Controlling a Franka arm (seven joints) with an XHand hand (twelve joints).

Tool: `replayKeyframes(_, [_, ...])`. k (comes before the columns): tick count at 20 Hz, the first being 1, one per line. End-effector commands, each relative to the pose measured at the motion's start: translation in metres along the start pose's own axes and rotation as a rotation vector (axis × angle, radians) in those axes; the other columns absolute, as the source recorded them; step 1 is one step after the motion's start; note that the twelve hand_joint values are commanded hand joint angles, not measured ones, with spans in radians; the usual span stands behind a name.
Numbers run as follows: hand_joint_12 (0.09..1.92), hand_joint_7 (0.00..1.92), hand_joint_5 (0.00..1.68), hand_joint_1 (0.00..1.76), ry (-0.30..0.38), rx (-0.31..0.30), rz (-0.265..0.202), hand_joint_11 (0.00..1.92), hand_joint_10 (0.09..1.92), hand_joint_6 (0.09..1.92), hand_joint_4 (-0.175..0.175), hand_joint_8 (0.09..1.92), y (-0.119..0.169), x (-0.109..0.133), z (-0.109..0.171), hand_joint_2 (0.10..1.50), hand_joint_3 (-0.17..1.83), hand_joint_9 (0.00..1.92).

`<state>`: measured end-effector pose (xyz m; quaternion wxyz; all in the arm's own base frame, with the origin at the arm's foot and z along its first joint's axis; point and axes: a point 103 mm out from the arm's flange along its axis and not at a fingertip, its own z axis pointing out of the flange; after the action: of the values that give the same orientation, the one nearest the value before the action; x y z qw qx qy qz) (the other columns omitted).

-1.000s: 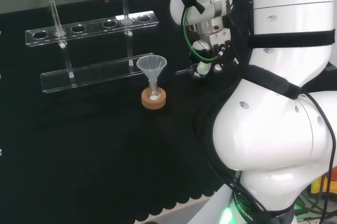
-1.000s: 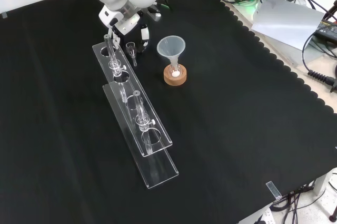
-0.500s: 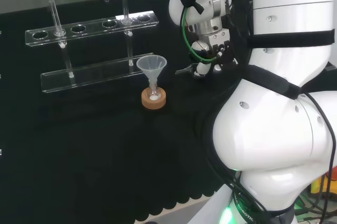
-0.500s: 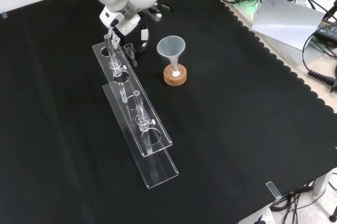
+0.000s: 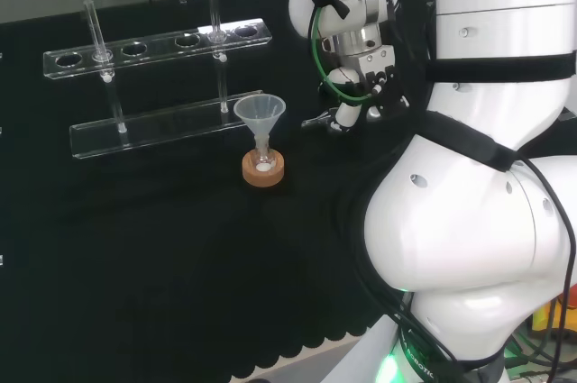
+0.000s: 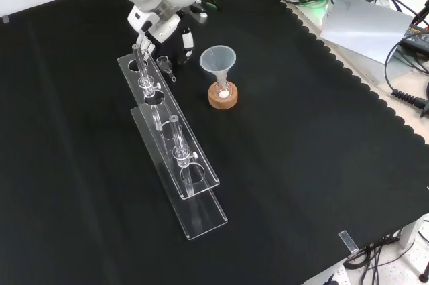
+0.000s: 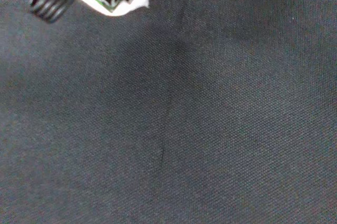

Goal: Put the weighing funnel back on the table.

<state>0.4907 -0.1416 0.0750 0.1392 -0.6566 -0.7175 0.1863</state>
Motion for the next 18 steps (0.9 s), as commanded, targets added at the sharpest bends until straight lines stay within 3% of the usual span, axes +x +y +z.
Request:
replayKeyframes(1, [1.33,0.21,0.27,0.89,-0.010,-0.052,0.003,0.36,0.64,0.09,-0.046,0.70,-0.023,0.006,-0.021,0.58,0.76,0.49])
replayKeyframes(18, [1.34,0.27,0.32,0.88,-0.101,-0.195,0.024,0.36,0.65,0.09,-0.035,0.71,-0.105,0.041,-0.104,0.59,0.75,0.51])
